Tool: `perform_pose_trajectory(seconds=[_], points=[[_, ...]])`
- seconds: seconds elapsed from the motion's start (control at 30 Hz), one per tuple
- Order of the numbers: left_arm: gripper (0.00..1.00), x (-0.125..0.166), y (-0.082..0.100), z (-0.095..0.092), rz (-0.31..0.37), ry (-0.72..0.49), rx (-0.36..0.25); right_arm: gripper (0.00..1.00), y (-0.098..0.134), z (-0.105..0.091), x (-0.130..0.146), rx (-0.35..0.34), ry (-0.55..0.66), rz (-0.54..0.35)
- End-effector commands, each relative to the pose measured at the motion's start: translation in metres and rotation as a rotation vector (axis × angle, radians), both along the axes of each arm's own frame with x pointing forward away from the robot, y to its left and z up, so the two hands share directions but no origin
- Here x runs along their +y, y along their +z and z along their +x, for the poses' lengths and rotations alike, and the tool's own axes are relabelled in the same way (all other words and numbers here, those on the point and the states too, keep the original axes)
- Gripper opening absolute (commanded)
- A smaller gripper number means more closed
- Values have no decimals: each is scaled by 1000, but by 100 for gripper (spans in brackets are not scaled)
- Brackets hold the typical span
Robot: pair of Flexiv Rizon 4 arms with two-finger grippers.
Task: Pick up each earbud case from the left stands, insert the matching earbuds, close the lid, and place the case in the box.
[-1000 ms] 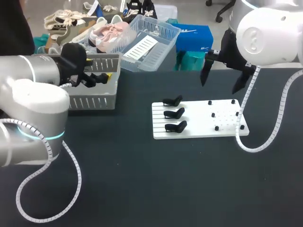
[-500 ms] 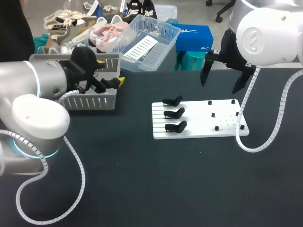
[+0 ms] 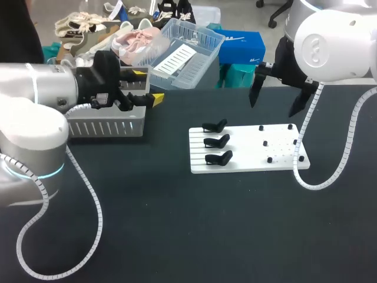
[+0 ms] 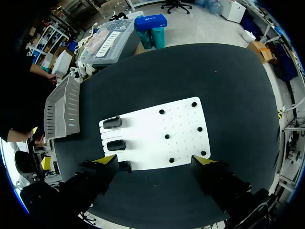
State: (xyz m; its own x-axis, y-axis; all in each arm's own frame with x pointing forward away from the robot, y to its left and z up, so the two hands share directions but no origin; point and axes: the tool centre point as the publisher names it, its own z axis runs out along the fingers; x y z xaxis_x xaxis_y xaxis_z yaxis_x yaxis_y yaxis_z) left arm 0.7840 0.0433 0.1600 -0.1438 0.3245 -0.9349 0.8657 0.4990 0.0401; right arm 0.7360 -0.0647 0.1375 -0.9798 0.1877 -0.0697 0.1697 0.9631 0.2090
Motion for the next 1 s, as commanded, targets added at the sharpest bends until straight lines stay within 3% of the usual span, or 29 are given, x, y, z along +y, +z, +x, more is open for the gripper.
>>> perform_pose_trajectory(seconds=[0.03,0.5,1.0], points=[[100,-2,-3,-1,-72,-58,-6,100,0,-2,-1,-5,-2,0],[100,-34,-20,-28,-119,-117,78,100,0,-2,-1,-5,-2,0],[100,-46,-13,-36,-129,-162,73,100,0,-2,-1,-5,-2,0]])
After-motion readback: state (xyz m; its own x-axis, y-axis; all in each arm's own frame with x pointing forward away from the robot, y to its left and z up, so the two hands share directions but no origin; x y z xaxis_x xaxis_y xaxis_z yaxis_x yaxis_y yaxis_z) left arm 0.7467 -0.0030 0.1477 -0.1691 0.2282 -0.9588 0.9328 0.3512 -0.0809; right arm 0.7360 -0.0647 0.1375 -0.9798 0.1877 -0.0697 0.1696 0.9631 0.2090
